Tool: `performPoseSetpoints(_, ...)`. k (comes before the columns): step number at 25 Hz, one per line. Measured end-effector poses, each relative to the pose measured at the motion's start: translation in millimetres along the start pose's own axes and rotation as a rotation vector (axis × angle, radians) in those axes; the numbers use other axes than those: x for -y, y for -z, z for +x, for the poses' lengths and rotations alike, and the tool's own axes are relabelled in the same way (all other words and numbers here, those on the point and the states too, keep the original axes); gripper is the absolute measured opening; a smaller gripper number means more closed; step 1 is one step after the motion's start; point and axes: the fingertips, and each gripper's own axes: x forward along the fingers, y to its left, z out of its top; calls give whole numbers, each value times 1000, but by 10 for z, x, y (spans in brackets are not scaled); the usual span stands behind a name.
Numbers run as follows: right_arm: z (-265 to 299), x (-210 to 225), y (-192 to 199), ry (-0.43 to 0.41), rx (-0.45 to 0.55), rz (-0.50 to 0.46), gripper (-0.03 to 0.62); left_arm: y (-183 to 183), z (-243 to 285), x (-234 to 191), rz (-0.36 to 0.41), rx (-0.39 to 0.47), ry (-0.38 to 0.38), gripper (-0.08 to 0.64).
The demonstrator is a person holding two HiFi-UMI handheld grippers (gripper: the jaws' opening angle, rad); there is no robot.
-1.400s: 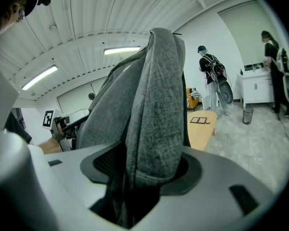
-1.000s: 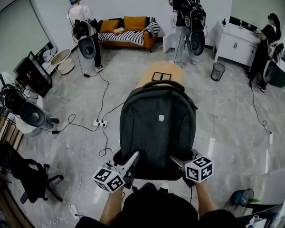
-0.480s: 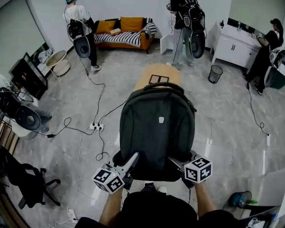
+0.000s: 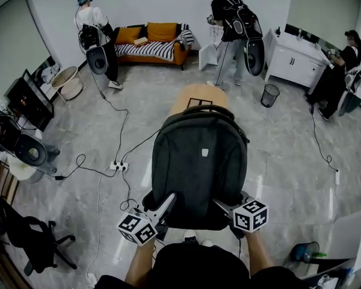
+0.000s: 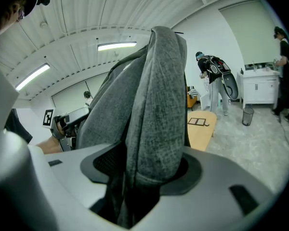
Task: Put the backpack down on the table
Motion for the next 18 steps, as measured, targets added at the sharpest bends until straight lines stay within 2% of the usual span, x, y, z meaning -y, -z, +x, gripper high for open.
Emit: performPoseSetpoints(18, 384, 102, -141, 42, -21, 24, 236, -82, 235, -448, -32, -25, 34, 267)
